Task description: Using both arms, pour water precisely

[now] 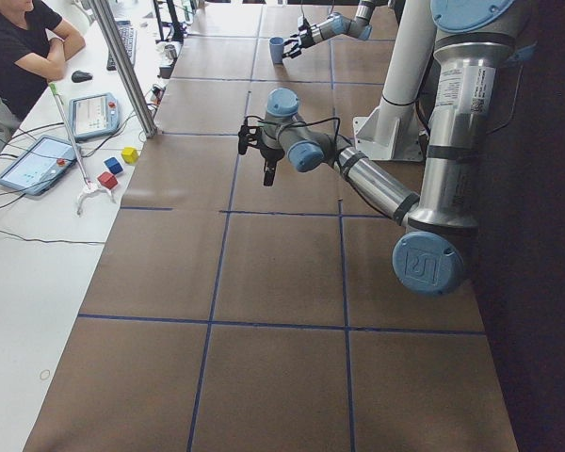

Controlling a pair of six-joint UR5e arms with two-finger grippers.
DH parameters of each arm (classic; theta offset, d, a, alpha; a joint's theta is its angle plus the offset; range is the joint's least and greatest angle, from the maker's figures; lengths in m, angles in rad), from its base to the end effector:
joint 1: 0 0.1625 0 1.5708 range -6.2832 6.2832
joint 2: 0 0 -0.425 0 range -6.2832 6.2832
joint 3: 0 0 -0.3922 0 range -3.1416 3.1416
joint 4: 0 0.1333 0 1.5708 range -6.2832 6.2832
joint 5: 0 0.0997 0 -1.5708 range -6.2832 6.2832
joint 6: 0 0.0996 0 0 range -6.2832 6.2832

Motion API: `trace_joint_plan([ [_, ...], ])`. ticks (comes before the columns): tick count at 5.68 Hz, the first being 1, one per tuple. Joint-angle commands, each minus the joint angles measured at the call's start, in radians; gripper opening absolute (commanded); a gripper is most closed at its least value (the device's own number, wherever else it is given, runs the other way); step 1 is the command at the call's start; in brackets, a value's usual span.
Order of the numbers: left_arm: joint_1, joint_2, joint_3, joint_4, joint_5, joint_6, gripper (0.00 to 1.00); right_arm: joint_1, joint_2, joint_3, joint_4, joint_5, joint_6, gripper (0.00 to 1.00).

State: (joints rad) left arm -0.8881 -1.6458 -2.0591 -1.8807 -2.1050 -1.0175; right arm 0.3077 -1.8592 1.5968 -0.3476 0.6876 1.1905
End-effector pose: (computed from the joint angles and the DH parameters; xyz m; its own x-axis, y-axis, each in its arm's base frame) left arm 0.2471 -0.4348 0.3555 0.5663 0.0204 -0.8239 0.1457 0.9815 0.1245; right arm -0.2859 -0.3115 0.6262 0.8024 0.0078 0.5968 -0.5364 0.4479 0.7153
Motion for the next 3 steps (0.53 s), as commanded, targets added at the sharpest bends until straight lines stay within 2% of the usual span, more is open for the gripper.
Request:
trace_joint_plan([
  [1,0.001,0.000,-0.001,0.000,0.000,0.000,1.00,0.034,0.023,-0.015,-0.002,0.019,0.000,1.00],
  [3,0.000,0.000,-0.001,0.000,0.000,-0.001,1.00,0.071,0.066,-0.043,-0.004,0.050,-0.003,1.00],
])
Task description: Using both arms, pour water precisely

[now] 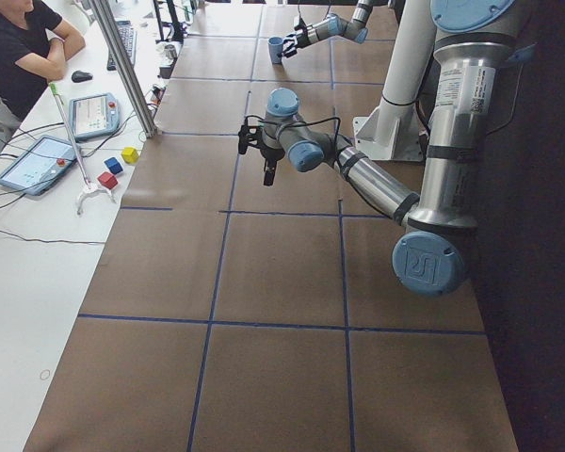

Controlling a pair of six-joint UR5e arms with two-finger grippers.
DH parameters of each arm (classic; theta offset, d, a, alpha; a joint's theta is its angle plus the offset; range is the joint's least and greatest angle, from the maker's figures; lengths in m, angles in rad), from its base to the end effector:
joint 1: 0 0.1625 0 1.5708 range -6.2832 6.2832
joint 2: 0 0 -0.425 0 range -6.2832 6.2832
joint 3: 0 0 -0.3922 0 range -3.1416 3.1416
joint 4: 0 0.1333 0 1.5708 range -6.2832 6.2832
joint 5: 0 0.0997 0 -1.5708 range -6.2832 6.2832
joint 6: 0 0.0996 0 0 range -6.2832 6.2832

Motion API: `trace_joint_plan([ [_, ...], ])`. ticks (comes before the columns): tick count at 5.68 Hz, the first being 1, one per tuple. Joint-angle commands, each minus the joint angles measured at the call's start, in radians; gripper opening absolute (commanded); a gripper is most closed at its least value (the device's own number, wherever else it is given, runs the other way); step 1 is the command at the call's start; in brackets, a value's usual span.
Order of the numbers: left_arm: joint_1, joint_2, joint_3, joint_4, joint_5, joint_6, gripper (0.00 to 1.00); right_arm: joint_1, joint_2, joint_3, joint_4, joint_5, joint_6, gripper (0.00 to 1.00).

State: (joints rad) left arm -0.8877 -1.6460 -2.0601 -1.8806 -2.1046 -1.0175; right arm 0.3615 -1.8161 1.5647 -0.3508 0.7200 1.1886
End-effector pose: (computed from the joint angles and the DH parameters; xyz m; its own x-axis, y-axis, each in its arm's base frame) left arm 0.2471 -0.4345 0.3550 0.5659 0.0213 -0.8242 0.1457 0.9814 0.1254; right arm -0.2886 -0.3317 0.6274 0.7947 0.0376 0.6058 -0.5565 0.4437 0.7025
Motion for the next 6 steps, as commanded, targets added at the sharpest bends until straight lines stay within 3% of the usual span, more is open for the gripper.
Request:
trace_joint_plan([
  [1,0.000,0.000,0.000,0.000,0.000,0.000,1.00,0.020,0.024,-0.024,0.000,0.019,-0.001,1.00],
  [6,-0.014,0.003,-0.005,0.000,0.000,0.001,1.00,0.066,0.029,-0.037,0.000,0.053,-0.033,0.99],
])
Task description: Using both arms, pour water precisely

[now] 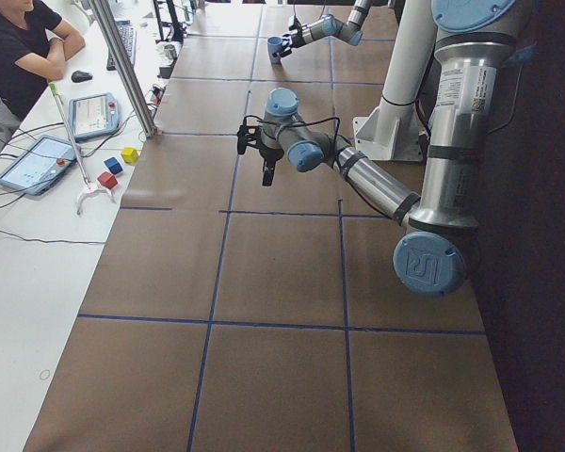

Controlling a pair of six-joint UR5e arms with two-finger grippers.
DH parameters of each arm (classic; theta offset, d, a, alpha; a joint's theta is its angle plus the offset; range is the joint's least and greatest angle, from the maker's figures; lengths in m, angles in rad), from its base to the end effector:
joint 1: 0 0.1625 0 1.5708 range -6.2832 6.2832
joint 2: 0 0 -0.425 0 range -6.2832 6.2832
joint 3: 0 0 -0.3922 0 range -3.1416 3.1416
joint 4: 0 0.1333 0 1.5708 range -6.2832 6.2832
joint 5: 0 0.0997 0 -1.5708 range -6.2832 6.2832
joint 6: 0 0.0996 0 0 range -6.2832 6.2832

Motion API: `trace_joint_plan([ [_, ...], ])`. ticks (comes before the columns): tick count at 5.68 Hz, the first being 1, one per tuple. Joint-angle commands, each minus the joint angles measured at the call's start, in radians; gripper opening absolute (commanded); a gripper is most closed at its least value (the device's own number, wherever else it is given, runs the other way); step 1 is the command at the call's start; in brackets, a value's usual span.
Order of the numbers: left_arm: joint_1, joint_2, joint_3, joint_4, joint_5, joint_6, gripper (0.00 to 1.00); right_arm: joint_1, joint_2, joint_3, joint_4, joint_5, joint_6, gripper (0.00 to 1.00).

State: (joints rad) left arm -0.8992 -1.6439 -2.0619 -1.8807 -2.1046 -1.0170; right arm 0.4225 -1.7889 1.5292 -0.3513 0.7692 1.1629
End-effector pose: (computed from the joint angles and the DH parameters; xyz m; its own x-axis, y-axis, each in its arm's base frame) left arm 0.2416 -0.4367 0.3552 0.5663 0.0151 -0.8240 0.1567 0.9796 0.1257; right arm -0.2818 -0.3513 0.6362 0.8064 0.0600 0.5884 -0.5469 0.4542 0.7033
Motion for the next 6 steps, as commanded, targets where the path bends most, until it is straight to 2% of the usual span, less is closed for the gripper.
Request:
trace_joint_plan([
  [1,-0.003,0.009,-0.006,0.002,0.000,0.000,1.00,0.015,0.031,-0.007,-0.001,0.004,-0.015,0.96],
  [2,-0.003,0.016,-0.013,0.002,0.000,0.000,1.00,0.016,0.034,-0.007,0.000,0.004,-0.023,0.63],
  [3,-0.004,0.022,-0.018,0.002,0.000,0.000,1.00,0.022,0.039,-0.006,-0.001,0.004,-0.025,0.16],
  [4,-0.004,0.022,-0.021,0.002,-0.002,0.000,1.00,0.038,0.078,-0.006,-0.002,0.004,-0.075,0.03],
  [5,-0.004,0.024,-0.021,0.000,-0.002,0.000,1.00,0.044,0.079,0.009,0.002,0.002,-0.159,0.00],
  [6,-0.006,0.041,-0.021,0.000,-0.003,0.000,1.00,0.050,0.103,0.012,-0.006,-0.004,-0.204,0.02],
])
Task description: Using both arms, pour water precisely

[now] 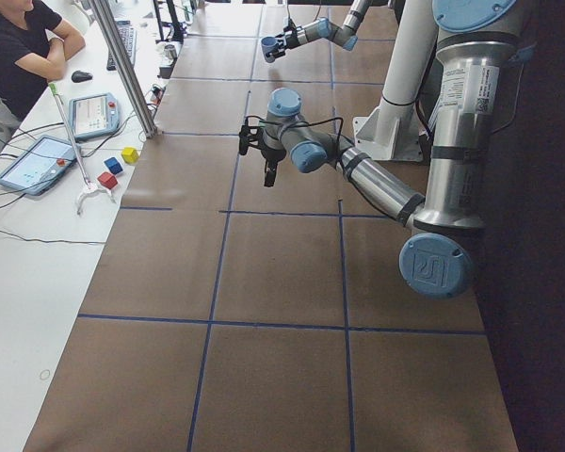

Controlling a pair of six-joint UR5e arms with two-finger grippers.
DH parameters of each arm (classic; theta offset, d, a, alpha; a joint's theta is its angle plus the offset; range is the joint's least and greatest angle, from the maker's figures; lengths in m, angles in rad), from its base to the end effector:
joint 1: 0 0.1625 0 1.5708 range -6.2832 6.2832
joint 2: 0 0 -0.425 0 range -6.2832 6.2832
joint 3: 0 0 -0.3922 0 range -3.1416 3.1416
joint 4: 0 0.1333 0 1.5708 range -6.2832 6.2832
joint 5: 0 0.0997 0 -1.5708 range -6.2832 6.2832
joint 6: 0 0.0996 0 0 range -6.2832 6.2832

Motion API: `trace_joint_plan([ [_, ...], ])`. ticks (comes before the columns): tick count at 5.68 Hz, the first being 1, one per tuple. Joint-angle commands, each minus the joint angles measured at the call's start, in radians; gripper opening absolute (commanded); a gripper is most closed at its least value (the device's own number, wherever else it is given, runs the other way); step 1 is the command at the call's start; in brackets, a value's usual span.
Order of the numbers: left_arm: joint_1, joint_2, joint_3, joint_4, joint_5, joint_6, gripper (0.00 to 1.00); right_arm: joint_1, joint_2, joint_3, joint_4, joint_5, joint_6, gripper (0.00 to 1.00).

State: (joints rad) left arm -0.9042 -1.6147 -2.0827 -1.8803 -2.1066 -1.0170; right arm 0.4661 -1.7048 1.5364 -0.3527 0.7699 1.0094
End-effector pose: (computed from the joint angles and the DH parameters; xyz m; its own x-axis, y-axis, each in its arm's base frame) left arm 0.2330 -0.4295 0.3598 0.5700 0.0068 -0.8216 0.1595 0.9800 0.1188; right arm -0.3007 -0.3805 0.5975 0.8391 0.0073 0.5439 -0.4989 0.4086 0.7643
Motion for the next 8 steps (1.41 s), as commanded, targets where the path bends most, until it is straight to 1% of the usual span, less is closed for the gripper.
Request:
trace_joint_plan([
  [1,-0.001,0.022,0.003,0.000,-0.001,0.024,1.00,0.006,0.031,0.031,-0.015,0.000,-0.083,0.00],
  [2,-0.008,0.060,0.003,-0.003,-0.001,0.105,1.00,0.006,0.086,0.088,-0.104,-0.003,-0.118,0.00],
  [4,-0.018,0.079,0.009,-0.005,-0.001,0.130,1.00,-0.004,0.154,0.177,-0.271,-0.006,-0.118,0.00],
  [5,-0.027,0.096,0.006,-0.006,-0.001,0.158,1.00,-0.033,0.198,0.262,-0.408,-0.005,-0.118,0.01],
  [6,-0.071,0.140,0.010,0.000,-0.001,0.308,1.00,-0.078,0.249,0.322,-0.552,-0.008,-0.112,0.02],
  [7,-0.115,0.174,0.010,0.000,-0.004,0.386,1.00,-0.131,0.296,0.318,-0.619,-0.058,-0.110,0.02],
  [8,-0.171,0.203,0.012,0.000,-0.063,0.441,1.00,-0.177,0.406,0.312,-0.772,-0.098,-0.109,0.02],
])
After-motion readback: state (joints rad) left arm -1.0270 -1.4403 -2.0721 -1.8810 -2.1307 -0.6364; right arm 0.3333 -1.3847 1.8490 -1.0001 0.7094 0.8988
